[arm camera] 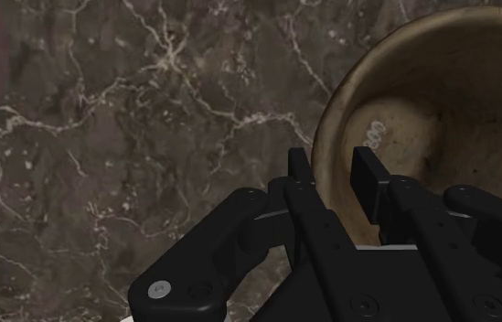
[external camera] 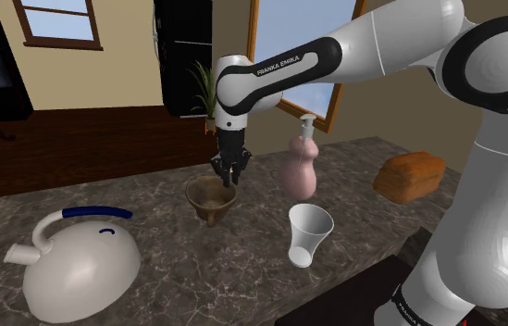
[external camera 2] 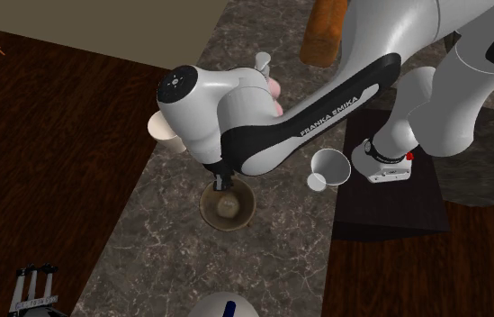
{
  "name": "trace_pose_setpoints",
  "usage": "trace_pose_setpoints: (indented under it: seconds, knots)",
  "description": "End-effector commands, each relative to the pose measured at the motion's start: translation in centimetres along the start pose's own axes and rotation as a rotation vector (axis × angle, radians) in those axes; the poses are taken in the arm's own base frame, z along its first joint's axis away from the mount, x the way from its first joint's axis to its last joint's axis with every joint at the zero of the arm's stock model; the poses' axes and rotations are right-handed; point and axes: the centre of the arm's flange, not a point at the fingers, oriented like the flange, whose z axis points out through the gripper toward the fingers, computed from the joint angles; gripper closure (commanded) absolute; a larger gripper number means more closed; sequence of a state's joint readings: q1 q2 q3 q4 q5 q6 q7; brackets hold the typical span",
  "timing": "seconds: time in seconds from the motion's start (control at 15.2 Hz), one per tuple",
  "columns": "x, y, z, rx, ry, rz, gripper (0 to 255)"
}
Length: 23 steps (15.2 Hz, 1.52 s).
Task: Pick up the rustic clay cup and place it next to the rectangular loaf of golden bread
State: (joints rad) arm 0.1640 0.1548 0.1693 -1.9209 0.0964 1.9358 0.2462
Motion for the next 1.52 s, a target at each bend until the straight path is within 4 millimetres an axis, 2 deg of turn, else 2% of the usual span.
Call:
trace_pose_setpoints:
  seconds: [0.0, 0.13, 1.45]
  knots:
    - [0.0, 0.0, 0.0, 0.0, -0.001, 0.0, 255]
    - [0.0, 0.0, 0.0, 0.0, -0.001, 0.0, 255]
    - [-1.7, -0.8, -10.4, 0.0, -0.001, 0.0, 255]
